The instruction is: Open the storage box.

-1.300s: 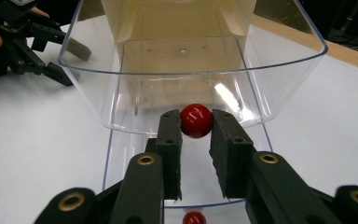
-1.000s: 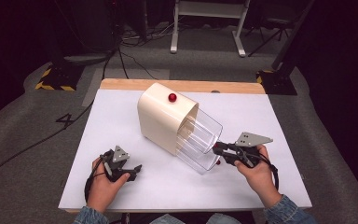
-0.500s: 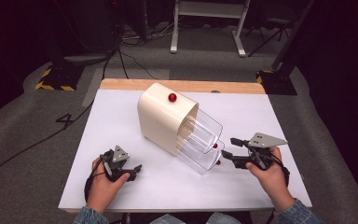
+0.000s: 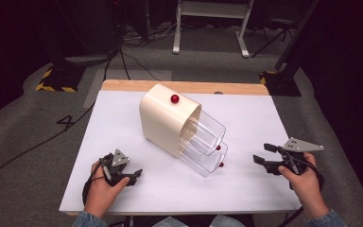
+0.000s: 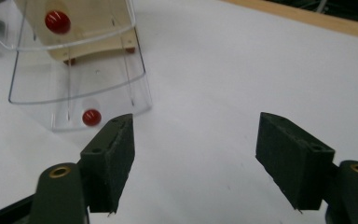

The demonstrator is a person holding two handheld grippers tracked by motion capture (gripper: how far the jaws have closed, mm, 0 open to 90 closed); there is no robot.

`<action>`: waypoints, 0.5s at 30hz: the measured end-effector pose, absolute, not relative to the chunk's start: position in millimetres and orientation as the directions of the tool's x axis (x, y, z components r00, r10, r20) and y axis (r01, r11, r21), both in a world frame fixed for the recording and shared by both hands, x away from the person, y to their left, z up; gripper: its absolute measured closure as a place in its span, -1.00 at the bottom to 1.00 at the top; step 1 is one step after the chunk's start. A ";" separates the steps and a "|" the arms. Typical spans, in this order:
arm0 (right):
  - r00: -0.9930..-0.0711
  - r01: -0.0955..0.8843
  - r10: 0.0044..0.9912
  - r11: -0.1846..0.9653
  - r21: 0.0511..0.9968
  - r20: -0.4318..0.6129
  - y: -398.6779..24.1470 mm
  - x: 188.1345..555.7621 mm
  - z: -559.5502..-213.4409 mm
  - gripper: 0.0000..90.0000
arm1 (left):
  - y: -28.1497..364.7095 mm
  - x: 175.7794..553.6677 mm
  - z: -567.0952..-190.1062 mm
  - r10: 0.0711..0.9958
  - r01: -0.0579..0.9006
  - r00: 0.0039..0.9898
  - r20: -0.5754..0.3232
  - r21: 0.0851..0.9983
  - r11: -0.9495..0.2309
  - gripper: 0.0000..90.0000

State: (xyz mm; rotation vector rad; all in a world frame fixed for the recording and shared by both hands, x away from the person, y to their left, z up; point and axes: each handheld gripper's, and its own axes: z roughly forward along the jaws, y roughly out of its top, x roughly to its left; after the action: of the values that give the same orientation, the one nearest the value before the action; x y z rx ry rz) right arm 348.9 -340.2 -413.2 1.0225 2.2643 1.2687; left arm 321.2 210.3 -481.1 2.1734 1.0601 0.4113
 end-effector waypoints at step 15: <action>-0.650 0.530 0.759 0.420 0.736 0.035 -386.3 333.0 -447.9 -0.47 | 223.7 314.5 -480.7 0.746 0.547 0.666 -0.012 0.687 -0.478 -0.42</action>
State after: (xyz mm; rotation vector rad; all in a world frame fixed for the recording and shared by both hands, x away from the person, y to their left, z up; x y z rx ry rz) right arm 333.0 -386.3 -447.9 1.1156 2.3758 1.0677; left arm 314.5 223.7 -480.7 2.2053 0.9932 0.3794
